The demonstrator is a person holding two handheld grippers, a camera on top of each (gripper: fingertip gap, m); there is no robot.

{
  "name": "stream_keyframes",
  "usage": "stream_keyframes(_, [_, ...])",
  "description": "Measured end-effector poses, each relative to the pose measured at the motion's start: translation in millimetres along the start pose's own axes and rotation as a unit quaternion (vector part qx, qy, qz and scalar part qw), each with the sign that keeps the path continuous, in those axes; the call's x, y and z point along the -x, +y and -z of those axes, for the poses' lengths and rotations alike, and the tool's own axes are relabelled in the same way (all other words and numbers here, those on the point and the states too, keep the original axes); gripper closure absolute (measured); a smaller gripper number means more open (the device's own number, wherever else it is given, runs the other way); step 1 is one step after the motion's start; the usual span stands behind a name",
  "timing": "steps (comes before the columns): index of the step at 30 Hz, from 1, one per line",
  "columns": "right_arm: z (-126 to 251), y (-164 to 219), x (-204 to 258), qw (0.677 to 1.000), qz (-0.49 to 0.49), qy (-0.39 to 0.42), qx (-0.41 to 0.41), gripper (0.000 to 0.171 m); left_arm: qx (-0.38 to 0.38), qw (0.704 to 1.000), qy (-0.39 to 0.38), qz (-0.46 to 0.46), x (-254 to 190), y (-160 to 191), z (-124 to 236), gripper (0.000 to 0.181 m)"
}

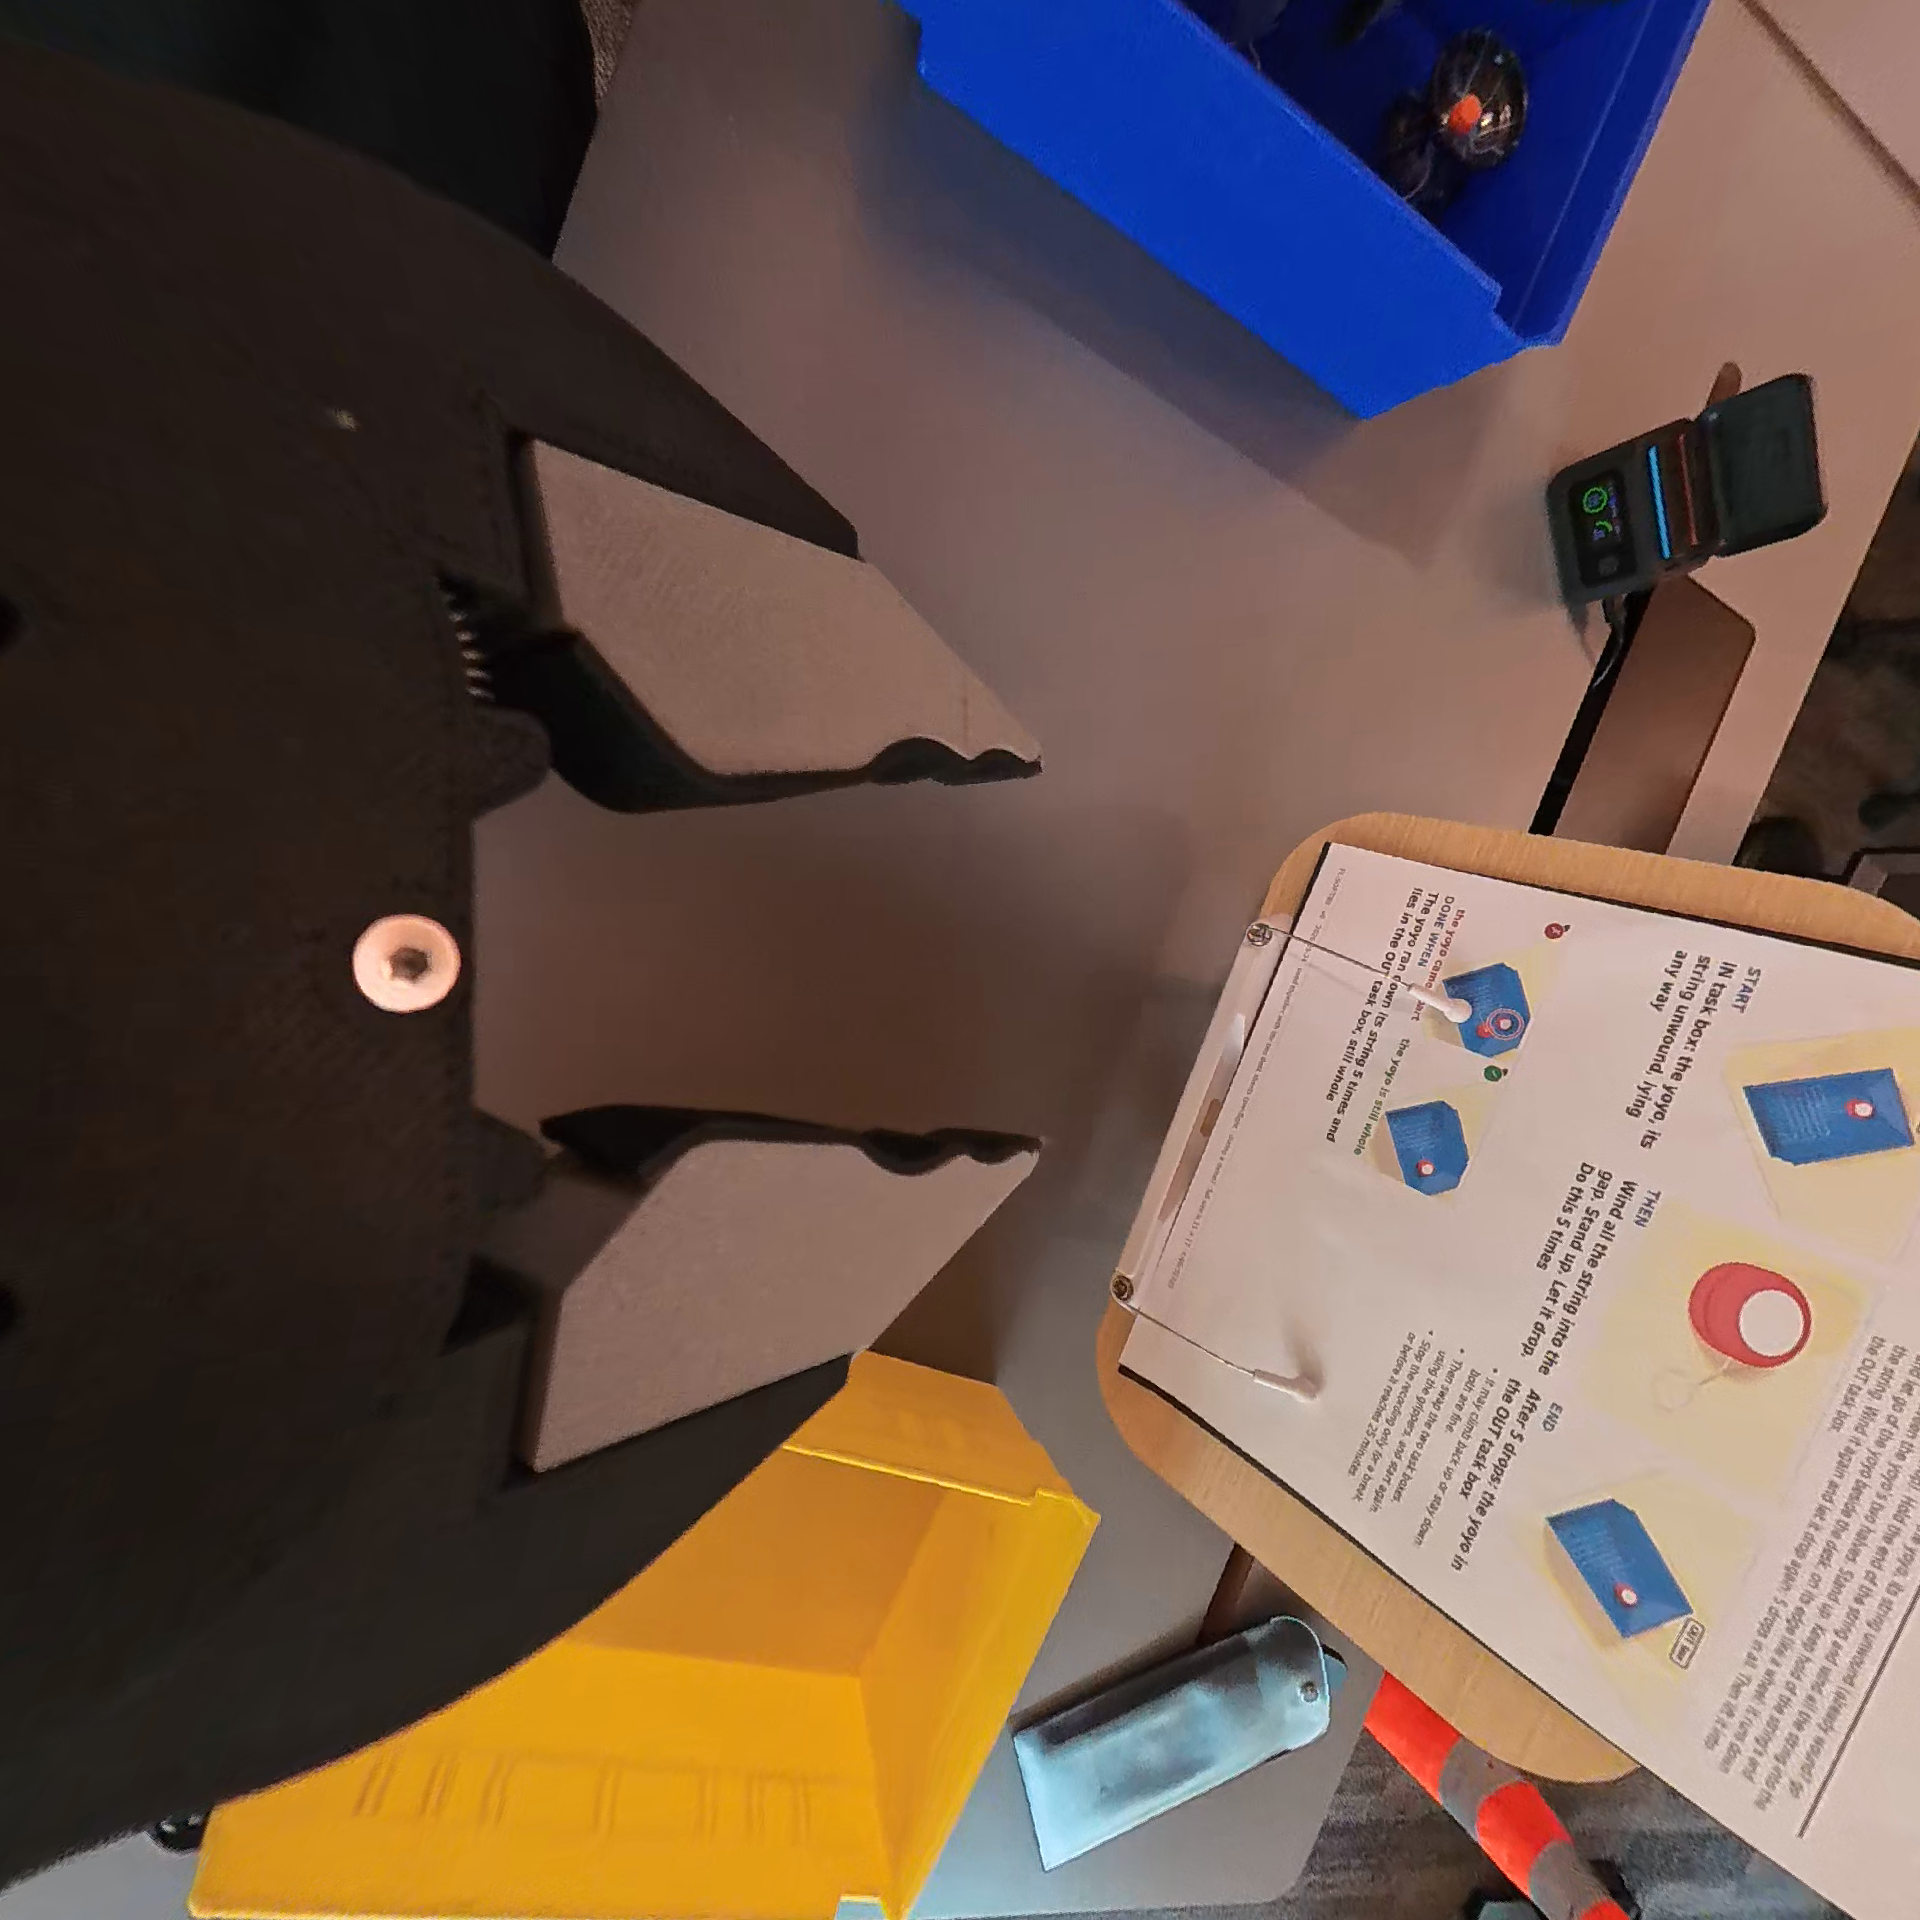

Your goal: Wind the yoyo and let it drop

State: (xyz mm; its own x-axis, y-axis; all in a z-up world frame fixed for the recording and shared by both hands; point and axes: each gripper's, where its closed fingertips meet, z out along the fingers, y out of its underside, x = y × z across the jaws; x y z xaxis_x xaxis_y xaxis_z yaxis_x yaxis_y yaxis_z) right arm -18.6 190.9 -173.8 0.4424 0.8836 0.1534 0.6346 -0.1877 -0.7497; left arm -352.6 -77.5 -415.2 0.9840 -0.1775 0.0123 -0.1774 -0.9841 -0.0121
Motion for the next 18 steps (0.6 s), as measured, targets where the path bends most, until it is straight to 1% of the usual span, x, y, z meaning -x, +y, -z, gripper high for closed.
stream_keyframes(6, [-4, -14, -8, 1.000, 0.010, -0.006, -0.012, 0.110, -0.008, 1.000, -0.010, 0.003, 2, -3, -3, 0.136])
stream_keyframes(7, [-5, -15, -10, 1.000, 0.011, -0.007, -0.014, 0.110, -0.011, 1.000, -0.008, -0.001, 1, -4, -3, 0.145])
stream_keyframes(8, [-5, -17, -11, 1.000, 0.011, -0.008, -0.018, 0.110, -0.012, 1.000, 0.000, -0.011, -2, -3, -2, 0.181])
stream_keyframes(10, [-5, -18, -14, 1.000, 0.005, -0.013, -0.024, 0.110, -0.009, 1.000, -0.022, -0.020, 1, 0, -1, 0.181])
stream_keyframes(13, [-7, -13, -16, 0.999, -0.007, -0.025, -0.027, 0.111, -0.051, 0.998, -0.024, -0.010, -3, -7, 13, 0.181])
stream_keyframes(16, [-12, -5, -13, 0.998, -0.021, -0.047, -0.023, 0.111, -0.078, 0.996, -0.035, 0.011, 0, -9, 33, 0.181])
stream_keyframes(18, [-16, -3, -6, 0.997, -0.030, -0.069, -0.023, 0.111, -0.105, 0.993, -0.049, 0.022, 4, -12, 55, 0.181])
